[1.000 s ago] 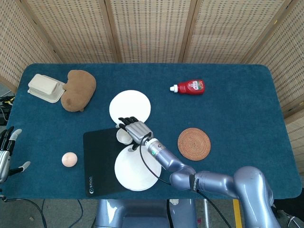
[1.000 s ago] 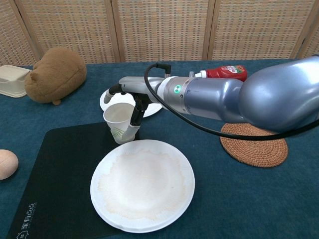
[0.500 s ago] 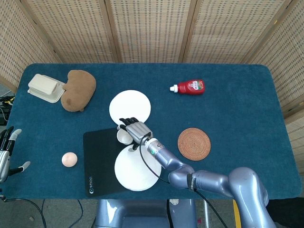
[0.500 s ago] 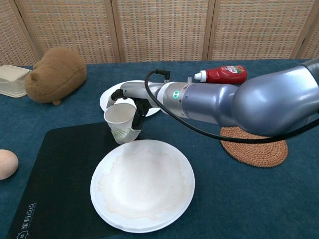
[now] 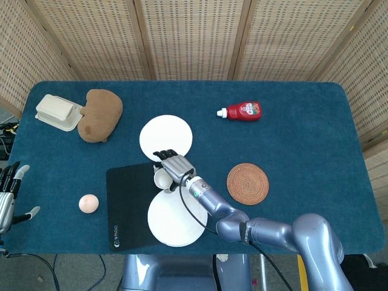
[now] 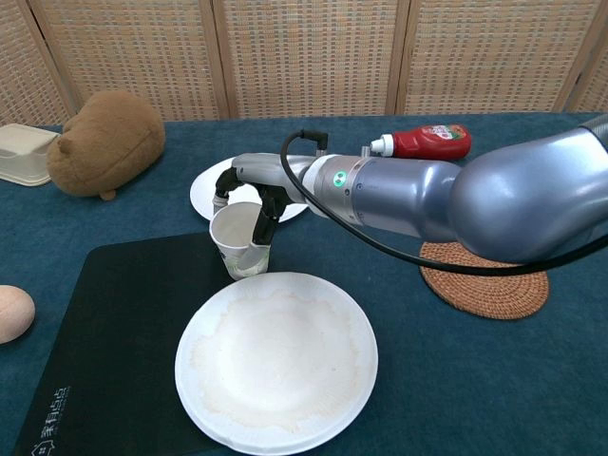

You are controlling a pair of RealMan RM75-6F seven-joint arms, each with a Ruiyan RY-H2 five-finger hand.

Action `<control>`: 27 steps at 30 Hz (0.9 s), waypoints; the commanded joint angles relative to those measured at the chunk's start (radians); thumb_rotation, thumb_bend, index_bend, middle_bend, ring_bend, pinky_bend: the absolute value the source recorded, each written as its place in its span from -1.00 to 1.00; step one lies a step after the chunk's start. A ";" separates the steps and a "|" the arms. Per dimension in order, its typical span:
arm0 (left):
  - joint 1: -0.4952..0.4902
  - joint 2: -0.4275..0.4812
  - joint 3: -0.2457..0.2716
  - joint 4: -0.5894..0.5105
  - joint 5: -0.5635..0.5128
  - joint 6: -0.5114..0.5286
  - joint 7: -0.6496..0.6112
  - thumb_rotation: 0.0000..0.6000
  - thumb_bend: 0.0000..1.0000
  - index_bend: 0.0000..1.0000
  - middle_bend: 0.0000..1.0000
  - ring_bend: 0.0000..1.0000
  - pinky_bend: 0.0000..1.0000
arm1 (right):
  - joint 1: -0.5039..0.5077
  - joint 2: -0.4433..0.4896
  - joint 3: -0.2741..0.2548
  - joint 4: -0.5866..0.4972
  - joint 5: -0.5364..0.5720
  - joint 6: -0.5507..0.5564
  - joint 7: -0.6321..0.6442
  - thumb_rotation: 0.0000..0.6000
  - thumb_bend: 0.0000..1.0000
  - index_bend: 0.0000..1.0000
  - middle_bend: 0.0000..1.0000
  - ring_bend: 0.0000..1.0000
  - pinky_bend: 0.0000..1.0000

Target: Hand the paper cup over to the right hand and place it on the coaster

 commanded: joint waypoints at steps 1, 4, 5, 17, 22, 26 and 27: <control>0.000 0.000 -0.001 -0.001 0.002 0.001 -0.001 1.00 -0.88 -1.00 -1.00 -1.00 -1.00 | -0.002 0.011 0.002 -0.015 0.001 0.010 -0.006 1.00 -0.97 -0.22 -0.89 -1.00 -1.00; 0.001 0.000 -0.001 -0.001 0.003 0.001 -0.001 1.00 -0.88 -1.00 -1.00 -1.00 -1.00 | -0.005 0.030 0.003 -0.038 0.004 0.025 -0.018 1.00 -0.97 -0.21 -0.88 -1.00 -1.00; 0.001 0.000 -0.001 -0.001 0.004 0.001 0.000 1.00 -0.88 -1.00 -1.00 -1.00 -1.00 | -0.006 0.035 0.004 -0.044 0.005 0.029 -0.021 1.00 -0.97 -0.20 -0.88 -1.00 -1.00; 0.006 0.001 -0.002 -0.009 0.013 0.013 0.006 1.00 -0.88 -1.00 -1.00 -1.00 -1.00 | -0.022 0.062 -0.012 -0.100 0.030 0.054 -0.043 1.00 -0.97 -0.10 -0.82 -1.00 -1.00; 0.006 0.001 -0.003 -0.008 0.014 0.012 0.004 1.00 -0.88 -1.00 -1.00 -1.00 -1.00 | -0.026 0.076 -0.010 -0.104 0.032 0.074 -0.054 1.00 -0.97 -0.10 -0.82 -1.00 -1.00; 0.005 0.000 -0.003 -0.007 0.015 0.009 0.006 1.00 -0.88 -1.00 -1.00 -1.00 -1.00 | -0.036 0.110 -0.005 -0.128 0.037 0.101 -0.069 1.00 -0.97 -0.10 -0.82 -1.00 -1.00; 0.005 -0.001 -0.003 -0.008 0.016 0.010 0.007 1.00 -0.88 -1.00 -1.00 -1.00 -1.00 | -0.040 0.117 -0.002 -0.134 0.039 0.107 -0.069 1.00 -0.97 -0.10 -0.82 -1.00 -1.00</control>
